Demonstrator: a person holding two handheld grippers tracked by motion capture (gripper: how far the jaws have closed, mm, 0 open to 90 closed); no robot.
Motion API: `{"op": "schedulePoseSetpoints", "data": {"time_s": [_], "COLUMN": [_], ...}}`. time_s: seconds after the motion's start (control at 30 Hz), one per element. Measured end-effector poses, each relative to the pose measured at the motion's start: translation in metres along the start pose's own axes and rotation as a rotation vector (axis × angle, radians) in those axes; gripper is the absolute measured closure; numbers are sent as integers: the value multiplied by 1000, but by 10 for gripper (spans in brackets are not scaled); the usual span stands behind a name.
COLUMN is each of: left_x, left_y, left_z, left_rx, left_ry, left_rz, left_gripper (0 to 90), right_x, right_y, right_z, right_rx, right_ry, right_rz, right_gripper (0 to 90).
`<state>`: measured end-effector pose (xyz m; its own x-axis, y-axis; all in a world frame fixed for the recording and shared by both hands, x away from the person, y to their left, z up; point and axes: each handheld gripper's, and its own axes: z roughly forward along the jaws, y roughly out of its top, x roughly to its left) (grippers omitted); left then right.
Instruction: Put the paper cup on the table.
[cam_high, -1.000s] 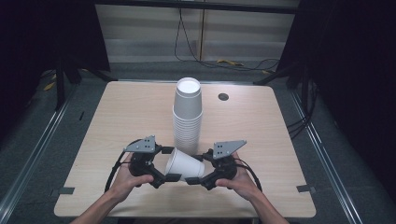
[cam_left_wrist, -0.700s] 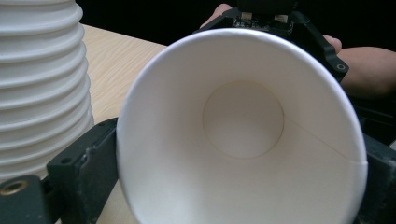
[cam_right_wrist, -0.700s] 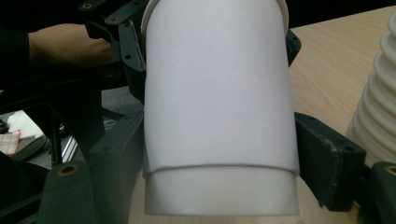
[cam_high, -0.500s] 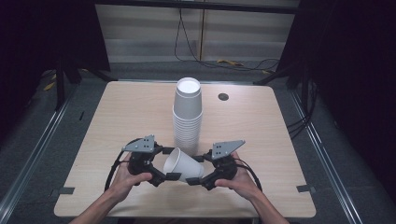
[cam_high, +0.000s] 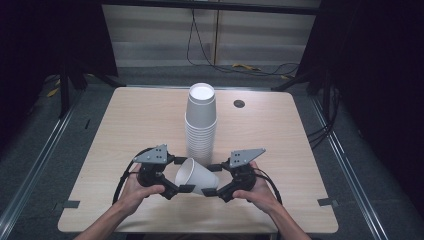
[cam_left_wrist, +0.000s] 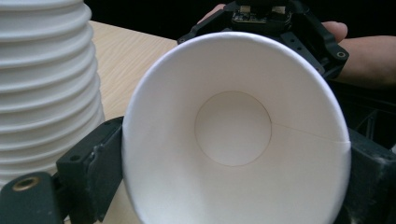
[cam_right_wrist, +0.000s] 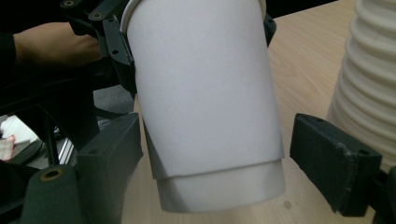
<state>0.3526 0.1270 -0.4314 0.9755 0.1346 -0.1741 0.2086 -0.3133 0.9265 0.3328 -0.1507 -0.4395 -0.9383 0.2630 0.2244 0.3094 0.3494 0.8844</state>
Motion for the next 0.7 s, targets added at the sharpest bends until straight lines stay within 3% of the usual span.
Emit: {"op": "schedulePoseSetpoints", "data": {"time_s": [0.4,0.7], "left_x": [5,5], "left_y": [0,-1], "left_z": [-5,-11], "left_rx": [23,62], "left_ry": [42,74], "left_rz": [-16,-17], "left_gripper": [91,91], "right_x": [-10,-14], "right_y": [-5,-4], "right_z": [-10,-20], "right_rx": [-44,-46], "right_ry": [-38,-164], "right_rz": [48,55], "right_gripper": [139,150]}}
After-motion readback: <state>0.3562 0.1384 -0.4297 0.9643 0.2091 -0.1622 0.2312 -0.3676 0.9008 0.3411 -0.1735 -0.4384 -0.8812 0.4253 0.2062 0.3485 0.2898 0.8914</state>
